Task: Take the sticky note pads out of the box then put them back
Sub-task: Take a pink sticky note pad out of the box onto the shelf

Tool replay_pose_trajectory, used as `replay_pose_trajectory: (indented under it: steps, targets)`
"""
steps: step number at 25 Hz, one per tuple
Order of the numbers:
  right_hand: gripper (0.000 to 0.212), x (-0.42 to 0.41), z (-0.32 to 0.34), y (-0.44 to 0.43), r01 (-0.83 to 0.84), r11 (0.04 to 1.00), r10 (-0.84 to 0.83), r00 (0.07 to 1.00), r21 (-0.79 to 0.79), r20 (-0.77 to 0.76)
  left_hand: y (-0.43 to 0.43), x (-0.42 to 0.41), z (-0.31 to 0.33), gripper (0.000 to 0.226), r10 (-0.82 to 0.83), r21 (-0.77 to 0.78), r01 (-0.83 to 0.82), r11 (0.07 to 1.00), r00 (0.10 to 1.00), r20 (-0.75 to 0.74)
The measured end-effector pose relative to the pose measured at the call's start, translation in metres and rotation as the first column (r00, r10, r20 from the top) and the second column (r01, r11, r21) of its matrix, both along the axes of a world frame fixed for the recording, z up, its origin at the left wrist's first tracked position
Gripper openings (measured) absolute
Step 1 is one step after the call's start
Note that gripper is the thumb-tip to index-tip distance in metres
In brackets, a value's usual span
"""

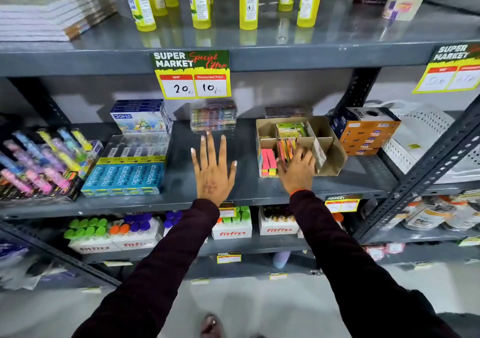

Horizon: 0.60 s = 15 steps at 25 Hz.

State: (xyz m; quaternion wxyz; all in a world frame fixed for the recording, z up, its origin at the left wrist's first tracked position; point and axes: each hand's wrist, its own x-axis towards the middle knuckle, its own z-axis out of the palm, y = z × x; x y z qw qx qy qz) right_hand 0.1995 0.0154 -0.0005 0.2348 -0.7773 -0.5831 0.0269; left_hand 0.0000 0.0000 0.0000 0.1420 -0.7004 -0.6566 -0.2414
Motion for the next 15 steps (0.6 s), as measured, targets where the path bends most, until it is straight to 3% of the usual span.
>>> replay_pose_trajectory:
  steps: [3,6,8,12,15]
  targets:
    - [0.065,0.009,0.0,0.014,-0.023,0.995,0.02,0.999,-0.101,-0.028,0.011,-0.002,-0.007,0.069,-0.002,-0.073,0.001,0.997,1.0,-0.022]
    - [0.053,0.009,-0.001,0.02,-0.021,0.997,0.013,0.995,-0.074,-0.101,0.02,-0.004,-0.013,0.069,-0.023,-0.13,0.021,0.991,1.0,-0.014]
    - [0.048,0.01,-0.004,0.018,-0.013,0.999,0.01,0.996,-0.041,-0.09,0.024,-0.009,-0.016,0.069,-0.01,-0.136,0.011,0.991,1.0,0.008]
    - [0.065,0.013,-0.007,0.02,-0.053,0.998,0.052,0.999,-0.044,-0.011,0.025,-0.019,-0.021,0.068,0.01,-0.155,-0.007,0.988,1.0,0.015]
    - [0.059,0.016,-0.011,0.024,-0.03,0.998,0.032,0.998,-0.049,0.046,0.026,-0.025,-0.024,0.068,0.013,-0.17,-0.01,0.985,1.0,0.016]
